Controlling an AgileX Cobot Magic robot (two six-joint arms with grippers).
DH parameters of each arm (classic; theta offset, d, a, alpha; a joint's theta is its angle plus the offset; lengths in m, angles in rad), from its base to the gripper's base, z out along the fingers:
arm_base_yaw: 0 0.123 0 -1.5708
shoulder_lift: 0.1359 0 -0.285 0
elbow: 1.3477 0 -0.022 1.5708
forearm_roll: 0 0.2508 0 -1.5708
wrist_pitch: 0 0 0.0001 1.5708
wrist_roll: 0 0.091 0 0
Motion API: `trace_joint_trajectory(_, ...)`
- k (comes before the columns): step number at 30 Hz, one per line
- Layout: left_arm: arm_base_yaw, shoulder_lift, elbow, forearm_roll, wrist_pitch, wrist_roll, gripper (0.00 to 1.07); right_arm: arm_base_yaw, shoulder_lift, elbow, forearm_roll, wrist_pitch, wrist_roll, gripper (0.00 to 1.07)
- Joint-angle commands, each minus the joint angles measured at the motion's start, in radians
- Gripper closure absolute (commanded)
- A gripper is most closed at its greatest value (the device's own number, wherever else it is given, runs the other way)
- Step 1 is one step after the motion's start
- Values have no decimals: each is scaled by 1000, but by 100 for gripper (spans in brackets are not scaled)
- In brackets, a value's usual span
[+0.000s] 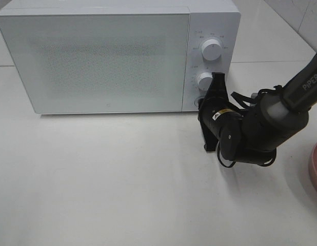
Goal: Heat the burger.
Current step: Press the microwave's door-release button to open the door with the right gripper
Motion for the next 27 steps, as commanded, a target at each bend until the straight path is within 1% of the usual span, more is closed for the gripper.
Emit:
trace_joint_trajectory(1, 1, -23, 3, 0, -15, -1, 14, -22, -1, -30, -18, 15, -17, 107)
trace_joint_trajectory(8, 1, -23, 3, 0, -15, -1, 14, -35, -1, -47, -17, 5, -34, 107)
trace_joint_trajectory(13, 1, -23, 3, 0, -15, -1, 14, -35, -1, -68, -14, -65, -30, 107)
trace_joint_trajectory(15, 1, -23, 3, 0, -15, -1, 14, -35, -1, -100, -14, -94, -30, 107)
trace_joint_trajectory(18, 1, -23, 3, 0, -15, -1, 14, -35, -1, -115, -13, -96, -31, 107)
trace_joint_trajectory(20, 1, -23, 3, 0, -15, -1, 14, -35, 12, -169, 13, -108, -38, 107)
trace_joint_trajectory(21, 1, -23, 3, 0, -15, -1, 14, -35, 12, -169, 13, -108, -38, 107)
trace_joint_trajectory(22, 1, -23, 3, 0, -15, -1, 14, -35, 28, -193, 17, -133, -38, 107)
trace_joint_trajectory(27, 1, -21, 3, 0, -15, -1, 14, -35, 39, -210, 6, -147, -38, 107)
